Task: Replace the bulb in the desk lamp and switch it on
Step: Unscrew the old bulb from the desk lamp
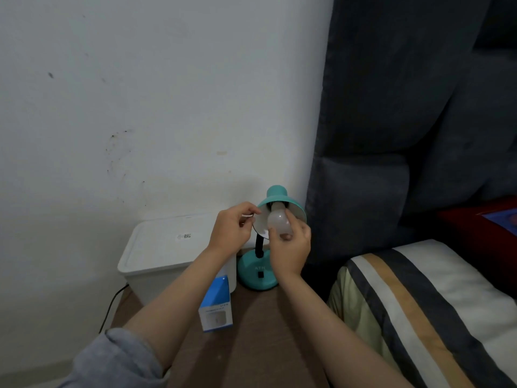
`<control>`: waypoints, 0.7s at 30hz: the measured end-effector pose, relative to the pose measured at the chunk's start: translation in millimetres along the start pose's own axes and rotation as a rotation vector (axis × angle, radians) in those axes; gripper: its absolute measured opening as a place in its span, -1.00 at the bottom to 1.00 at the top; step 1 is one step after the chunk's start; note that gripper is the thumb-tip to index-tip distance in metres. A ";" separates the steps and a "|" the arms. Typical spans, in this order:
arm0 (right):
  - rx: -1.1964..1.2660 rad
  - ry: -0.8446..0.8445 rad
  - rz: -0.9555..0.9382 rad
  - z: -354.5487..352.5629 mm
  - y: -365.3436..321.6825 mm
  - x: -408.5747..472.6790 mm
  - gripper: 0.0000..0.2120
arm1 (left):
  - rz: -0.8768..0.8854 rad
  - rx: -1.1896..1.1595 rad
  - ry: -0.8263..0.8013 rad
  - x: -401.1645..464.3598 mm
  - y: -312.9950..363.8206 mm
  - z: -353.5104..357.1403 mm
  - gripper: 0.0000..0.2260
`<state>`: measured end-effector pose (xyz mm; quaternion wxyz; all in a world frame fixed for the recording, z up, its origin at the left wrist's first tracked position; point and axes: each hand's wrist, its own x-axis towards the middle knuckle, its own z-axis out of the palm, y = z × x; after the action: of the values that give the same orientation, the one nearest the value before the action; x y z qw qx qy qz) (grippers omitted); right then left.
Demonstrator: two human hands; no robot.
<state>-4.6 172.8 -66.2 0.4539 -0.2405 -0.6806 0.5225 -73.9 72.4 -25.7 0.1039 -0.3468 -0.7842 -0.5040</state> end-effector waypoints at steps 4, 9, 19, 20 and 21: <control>-0.034 -0.034 -0.063 -0.8 9.9 -4.2 -0.54 | 0.003 -0.007 0.002 -2.7 2.0 1.1 -0.78; 0.114 0.021 0.075 -1.2 0.4 -10.7 -0.42 | -0.001 0.001 0.012 -3.7 3.4 4.9 -0.78; 0.020 0.012 -0.067 3.5 2.3 -3.4 -0.55 | 0.006 0.001 0.023 -4.2 3.4 5.0 -0.78; 0.032 0.022 -0.055 3.7 2.5 -5.3 -0.51 | 0.003 -0.002 0.030 -4.2 3.1 5.0 -0.79; 0.044 0.041 -0.027 4.4 2.8 -7.9 -0.46 | 0.001 -0.004 0.035 -4.0 2.7 5.0 -0.79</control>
<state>-5.1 165.2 -72.0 0.4800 -0.2316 -0.6626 0.5262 -68.3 75.6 -28.1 0.1170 -0.3387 -0.7811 -0.5114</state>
